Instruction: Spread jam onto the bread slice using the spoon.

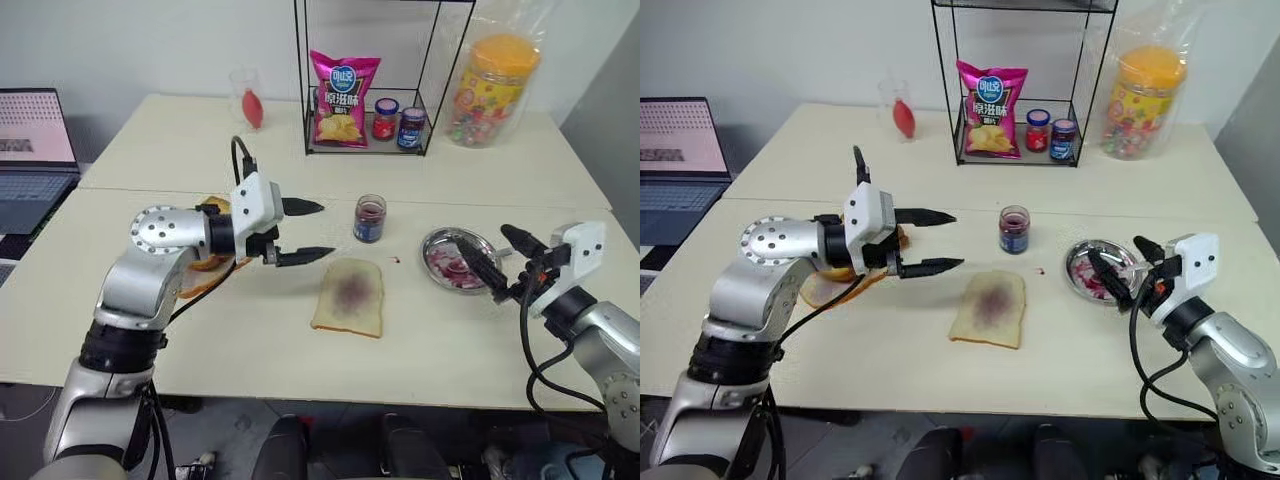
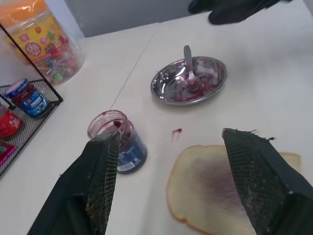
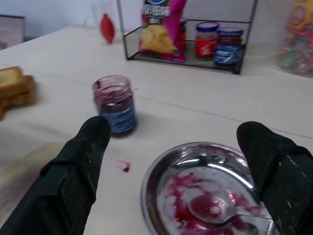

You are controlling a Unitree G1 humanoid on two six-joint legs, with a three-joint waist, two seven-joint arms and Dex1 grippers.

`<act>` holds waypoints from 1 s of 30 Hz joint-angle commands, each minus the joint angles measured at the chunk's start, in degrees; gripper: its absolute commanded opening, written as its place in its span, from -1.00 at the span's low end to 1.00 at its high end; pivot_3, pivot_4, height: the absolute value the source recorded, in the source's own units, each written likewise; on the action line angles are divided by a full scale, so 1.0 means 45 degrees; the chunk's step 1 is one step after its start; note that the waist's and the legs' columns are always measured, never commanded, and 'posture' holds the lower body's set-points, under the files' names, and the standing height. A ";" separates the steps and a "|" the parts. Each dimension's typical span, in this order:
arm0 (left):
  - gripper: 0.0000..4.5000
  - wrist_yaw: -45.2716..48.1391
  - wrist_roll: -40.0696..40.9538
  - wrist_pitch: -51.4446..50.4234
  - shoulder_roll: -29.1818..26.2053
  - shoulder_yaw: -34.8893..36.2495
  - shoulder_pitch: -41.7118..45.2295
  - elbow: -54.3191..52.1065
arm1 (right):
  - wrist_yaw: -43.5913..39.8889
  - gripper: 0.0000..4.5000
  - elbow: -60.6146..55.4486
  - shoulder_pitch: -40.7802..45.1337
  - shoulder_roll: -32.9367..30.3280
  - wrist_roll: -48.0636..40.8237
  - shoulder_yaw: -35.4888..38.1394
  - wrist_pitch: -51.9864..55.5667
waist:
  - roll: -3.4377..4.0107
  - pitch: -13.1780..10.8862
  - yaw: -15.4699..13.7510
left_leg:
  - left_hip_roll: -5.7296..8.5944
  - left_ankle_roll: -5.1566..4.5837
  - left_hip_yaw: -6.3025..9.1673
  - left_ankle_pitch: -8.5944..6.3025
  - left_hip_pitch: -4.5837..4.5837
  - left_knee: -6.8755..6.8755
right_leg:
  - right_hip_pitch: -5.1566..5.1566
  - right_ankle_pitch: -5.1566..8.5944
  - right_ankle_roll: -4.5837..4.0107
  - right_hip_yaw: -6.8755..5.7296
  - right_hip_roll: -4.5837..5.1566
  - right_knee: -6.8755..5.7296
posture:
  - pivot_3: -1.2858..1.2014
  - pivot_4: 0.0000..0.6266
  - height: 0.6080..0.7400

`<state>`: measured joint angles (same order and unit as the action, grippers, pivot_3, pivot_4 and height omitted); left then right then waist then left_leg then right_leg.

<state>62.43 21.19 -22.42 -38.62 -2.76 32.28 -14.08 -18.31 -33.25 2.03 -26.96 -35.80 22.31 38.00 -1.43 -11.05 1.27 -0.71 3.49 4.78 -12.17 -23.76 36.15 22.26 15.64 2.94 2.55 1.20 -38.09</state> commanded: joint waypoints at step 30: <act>1.00 -0.0965 -0.0998 0.0098 0.1034 -0.2563 -0.0295 -0.1882 | -0.1783 1.00 1.0937 0.4577 0.0951 -0.2042 0.1848 -0.0414 | 0.0060 0.0013 0.0168 | -0.0006 -0.0044 -0.0162 0.0024 0.0177 -0.0022 | -0.0003 0.0022 0.0005 0.0201 -0.0035 -0.0171 | 0.03 -0.52 1.00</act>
<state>59.06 15.58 -21.25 -34.25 -15.46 30.57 -20.15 -25.06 15.69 20.70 -22.09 -44.00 30.20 36.74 -1.16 -11.00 2.02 -0.73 3.30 3.96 -12.07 -22.94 36.05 22.25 15.73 2.98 3.53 1.05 -38.85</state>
